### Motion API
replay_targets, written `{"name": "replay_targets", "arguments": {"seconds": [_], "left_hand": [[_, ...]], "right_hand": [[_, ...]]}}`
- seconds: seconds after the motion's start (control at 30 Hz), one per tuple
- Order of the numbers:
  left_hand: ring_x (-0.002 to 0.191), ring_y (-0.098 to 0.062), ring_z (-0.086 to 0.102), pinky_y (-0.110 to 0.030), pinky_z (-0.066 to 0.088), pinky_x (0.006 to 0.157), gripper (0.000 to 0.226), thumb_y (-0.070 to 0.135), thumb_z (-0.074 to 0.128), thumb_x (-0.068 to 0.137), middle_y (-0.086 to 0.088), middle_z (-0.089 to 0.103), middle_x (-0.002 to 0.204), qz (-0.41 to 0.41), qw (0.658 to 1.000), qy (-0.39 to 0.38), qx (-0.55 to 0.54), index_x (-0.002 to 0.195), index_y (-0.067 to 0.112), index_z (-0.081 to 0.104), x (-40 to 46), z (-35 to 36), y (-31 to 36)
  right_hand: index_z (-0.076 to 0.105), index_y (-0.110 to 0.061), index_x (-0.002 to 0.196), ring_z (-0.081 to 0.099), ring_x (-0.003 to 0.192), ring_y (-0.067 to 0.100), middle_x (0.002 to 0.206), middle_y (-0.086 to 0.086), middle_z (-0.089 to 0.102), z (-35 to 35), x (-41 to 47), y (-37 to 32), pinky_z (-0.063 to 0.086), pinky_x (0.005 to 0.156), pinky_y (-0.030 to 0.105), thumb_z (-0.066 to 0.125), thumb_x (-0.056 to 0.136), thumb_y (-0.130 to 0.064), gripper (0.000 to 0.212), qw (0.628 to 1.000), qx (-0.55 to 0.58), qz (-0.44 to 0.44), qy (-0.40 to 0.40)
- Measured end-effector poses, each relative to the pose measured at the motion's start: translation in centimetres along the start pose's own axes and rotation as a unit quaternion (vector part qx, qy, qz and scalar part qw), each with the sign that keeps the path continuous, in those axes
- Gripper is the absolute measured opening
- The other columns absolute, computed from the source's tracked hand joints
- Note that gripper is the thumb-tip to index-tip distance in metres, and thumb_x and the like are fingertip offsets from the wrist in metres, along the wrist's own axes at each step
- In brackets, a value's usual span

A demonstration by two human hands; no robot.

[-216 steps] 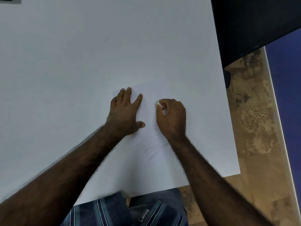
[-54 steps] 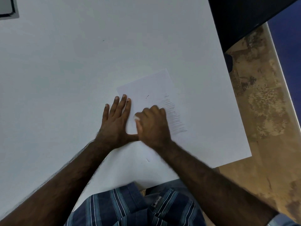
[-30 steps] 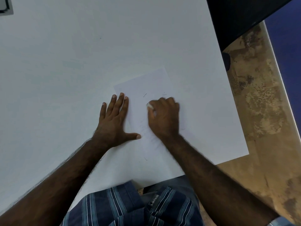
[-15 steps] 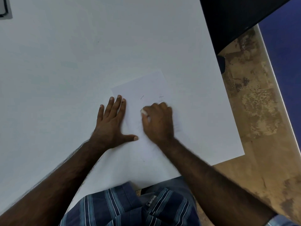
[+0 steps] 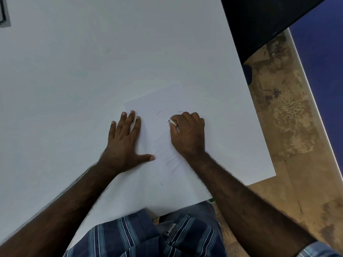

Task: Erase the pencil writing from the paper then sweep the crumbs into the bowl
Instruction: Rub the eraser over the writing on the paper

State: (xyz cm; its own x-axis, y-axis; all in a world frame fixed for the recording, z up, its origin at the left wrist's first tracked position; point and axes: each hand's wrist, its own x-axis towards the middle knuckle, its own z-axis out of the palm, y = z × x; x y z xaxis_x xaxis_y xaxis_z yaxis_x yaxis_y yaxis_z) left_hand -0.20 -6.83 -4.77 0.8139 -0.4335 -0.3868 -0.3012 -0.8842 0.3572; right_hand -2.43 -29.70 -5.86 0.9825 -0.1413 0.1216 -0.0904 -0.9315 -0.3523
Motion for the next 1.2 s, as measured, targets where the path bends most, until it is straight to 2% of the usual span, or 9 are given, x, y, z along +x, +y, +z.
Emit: {"name": "replay_targets", "arguments": {"seconds": [0.13, 0.33, 0.4, 0.63, 0.7, 0.87, 0.93, 1.07, 1.2], "left_hand": [[0.155, -0.021, -0.023, -0.051, -0.005, 0.127, 0.131, 0.084, 0.062, 0.072, -0.004, -0.019, 0.17, 0.031, 0.999, 0.023, -0.006, 0.164, 0.015, -0.001, 0.8, -0.3, 1.0], [0.154, -0.021, -0.027, -0.038, -0.011, 0.125, 0.131, 0.071, 0.073, 0.075, -0.005, -0.026, 0.168, 0.05, 0.998, 0.0, -0.047, 0.163, 0.018, -0.008, 3.1, -0.6, 3.2], [0.153, -0.023, -0.029, -0.039, -0.013, 0.124, 0.132, 0.07, 0.075, 0.074, -0.005, -0.029, 0.166, 0.045, 0.998, -0.014, -0.043, 0.163, 0.021, -0.01, 3.6, -0.4, 3.4], [0.15, -0.025, -0.035, -0.043, -0.011, 0.126, 0.126, 0.084, 0.057, 0.073, -0.005, -0.038, 0.163, 0.037, 0.998, -0.046, -0.011, 0.161, 0.031, -0.016, 4.3, 0.0, 3.2], [0.15, -0.025, -0.035, -0.044, -0.011, 0.126, 0.13, 0.082, 0.064, 0.072, -0.004, -0.039, 0.162, 0.031, 0.998, -0.053, -0.011, 0.161, 0.033, -0.017, 4.4, -0.1, 3.3], [0.148, -0.025, -0.038, -0.046, -0.013, 0.125, 0.133, 0.078, 0.07, 0.072, -0.003, -0.043, 0.16, 0.02, 0.997, -0.071, 0.004, 0.159, 0.034, -0.022, 4.6, -0.3, 3.6], [0.148, -0.026, -0.038, -0.046, -0.012, 0.125, 0.134, 0.077, 0.071, 0.073, -0.003, -0.044, 0.159, 0.014, 0.997, -0.075, 0.006, 0.158, 0.034, -0.022, 4.7, -0.3, 3.8], [0.149, -0.028, -0.037, -0.047, -0.011, 0.125, 0.133, 0.078, 0.068, 0.073, -0.005, -0.043, 0.16, 0.008, 0.996, -0.085, 0.016, 0.158, 0.033, -0.023, 4.7, -0.6, 4.0], [0.149, -0.028, -0.037, -0.048, -0.011, 0.126, 0.133, 0.075, 0.071, 0.074, -0.006, -0.043, 0.159, 0.01, 0.996, -0.088, 0.016, 0.158, 0.033, -0.024, 4.7, -0.7, 4.0]], "right_hand": [[0.072, -0.019, 0.096, 0.057, 0.082, 0.027, 0.089, 0.0, 0.067, 0.3, -0.2, -0.2, 0.043, 0.07, 0.04, 0.07, 0.092, -0.02, 0.005, 0.999, 0.022, 0.024, 0.013], [0.074, -0.017, 0.102, 0.059, 0.085, 0.025, 0.095, 0.001, 0.07, 0.3, -0.4, -0.4, 0.046, 0.074, 0.041, 0.069, 0.095, -0.022, 0.01, 0.999, 0.023, 0.038, 0.001], [0.074, -0.016, 0.106, 0.06, 0.088, 0.024, 0.098, 0.001, 0.071, 0.3, -0.7, -0.6, 0.048, 0.075, 0.041, 0.066, 0.098, -0.024, 0.014, 0.999, 0.017, 0.032, -0.003], [0.074, -0.016, 0.111, 0.061, 0.091, 0.027, 0.1, 0.004, 0.07, 0.3, -3.3, -1.7, 0.047, 0.08, 0.044, 0.06, 0.1, -0.024, 0.021, 0.994, 0.014, -0.089, -0.062], [0.073, -0.018, 0.105, 0.059, 0.088, 0.031, 0.094, 0.004, 0.067, -0.1, -1.9, -0.5, 0.045, 0.077, 0.044, 0.061, 0.097, -0.023, 0.015, 0.997, -0.008, -0.069, -0.031], [0.072, -0.019, 0.093, 0.056, 0.083, 0.034, 0.084, 0.004, 0.064, -1.3, 2.2, 2.6, 0.04, 0.074, 0.042, 0.064, 0.094, -0.022, 0.008, 0.994, -0.026, 0.09, 0.053], [0.072, -0.019, 0.094, 0.056, 0.084, 0.033, 0.085, 0.003, 0.064, -1.1, 1.1, 1.2, 0.039, 0.074, 0.042, 0.063, 0.095, -0.021, 0.009, 0.997, -0.028, 0.062, 0.04], [0.073, -0.017, 0.104, 0.058, 0.089, 0.029, 0.094, 0.004, 0.068, -0.5, -2.8, -1.4, 0.042, 0.077, 0.043, 0.058, 0.101, -0.025, 0.018, 0.997, -0.026, -0.062, -0.045], [0.073, -0.02, 0.1, 0.056, 0.087, 0.029, 0.09, 0.002, 0.067, -0.7, 0.1, 0.9, 0.038, 0.075, 0.041, 0.06, 0.096, -0.024, 0.014, 0.998, -0.061, 0.011, -0.004]]}}
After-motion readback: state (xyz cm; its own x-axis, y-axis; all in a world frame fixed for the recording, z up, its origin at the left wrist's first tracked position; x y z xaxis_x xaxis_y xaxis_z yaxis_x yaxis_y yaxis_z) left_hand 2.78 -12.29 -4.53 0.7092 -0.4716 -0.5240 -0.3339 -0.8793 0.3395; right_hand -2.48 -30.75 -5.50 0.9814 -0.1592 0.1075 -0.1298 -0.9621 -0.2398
